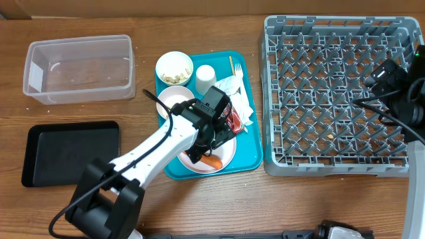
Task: Sort waste into correct bins and load items into the dishwasher rack
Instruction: 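Move the left gripper over the carrot on the white plate, then lower the left gripper and grasp the orange carrot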
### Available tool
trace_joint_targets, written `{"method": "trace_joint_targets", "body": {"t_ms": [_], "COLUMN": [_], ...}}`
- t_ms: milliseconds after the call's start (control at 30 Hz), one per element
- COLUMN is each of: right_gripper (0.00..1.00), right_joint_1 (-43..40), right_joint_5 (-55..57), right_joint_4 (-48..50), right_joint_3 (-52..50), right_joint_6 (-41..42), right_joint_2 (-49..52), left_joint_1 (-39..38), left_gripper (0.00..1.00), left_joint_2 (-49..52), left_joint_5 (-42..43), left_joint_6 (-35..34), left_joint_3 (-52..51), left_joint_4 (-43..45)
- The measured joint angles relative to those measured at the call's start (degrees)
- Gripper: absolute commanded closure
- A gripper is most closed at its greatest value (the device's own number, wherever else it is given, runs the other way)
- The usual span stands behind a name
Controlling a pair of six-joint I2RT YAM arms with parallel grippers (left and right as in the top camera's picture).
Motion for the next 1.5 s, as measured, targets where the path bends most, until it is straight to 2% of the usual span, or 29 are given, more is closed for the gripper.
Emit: {"method": "trace_joint_targets", "body": {"t_ms": [433,767,833,867,1000,1167,1233,1333,1400,1500], "right_gripper": [0.00,0.00,0.00,0.00,0.00,0.00,0.00,0.00,0.00,0.00], "right_joint_1": [0.00,0.00,0.00,0.00,0.00,0.00,0.00,0.00,0.00,0.00], "right_joint_5": [-0.02,0.00,0.00,-0.02,-0.02,0.00,0.00,-0.02,-0.02,0.00], "right_joint_4": [-0.02,0.02,-0.04,0.02,0.04,0.02,-0.02,-0.04,-0.02,-0.02], "right_joint_3": [0.00,0.00,0.00,0.00,0.00,0.00,0.00,0.00,0.00,0.00], "right_joint_6": [0.02,0.04,0.04,0.00,0.02,0.00,0.02,0.00,0.00,0.02], "right_joint_2": [0.00,0.00,0.00,0.00,0.00,0.00,0.00,0.00,0.00,0.00], "left_joint_1": [1.07,1.07,1.07,1.07,1.07,1.05,1.07,1.07,1.07,1.07], "left_gripper": [0.00,0.00,0.03,0.05,0.30,0.41,0.49,0.76,0.82,0.83], "left_joint_2": [0.37,0.39,0.39,0.39,0.11,-0.17,-0.20,-0.20,-0.20,-0.24], "left_joint_5": [0.07,-0.35,-0.63,-0.74,-1.51,-2.40,-2.64,-3.06,-3.41,-3.58], "left_joint_6": [-14.32,-17.29,-17.75,-17.92,-19.71,-20.50,-20.41,-20.02,-19.65,-19.39], "left_joint_3": [-3.43,-9.18,-9.97,-10.23,-11.06,-11.61,-11.63,-11.74,-11.98,-12.02], "left_joint_4": [1.20,10.03,11.30,11.54,11.56,11.78,12.39,12.85,12.98,13.07]}}
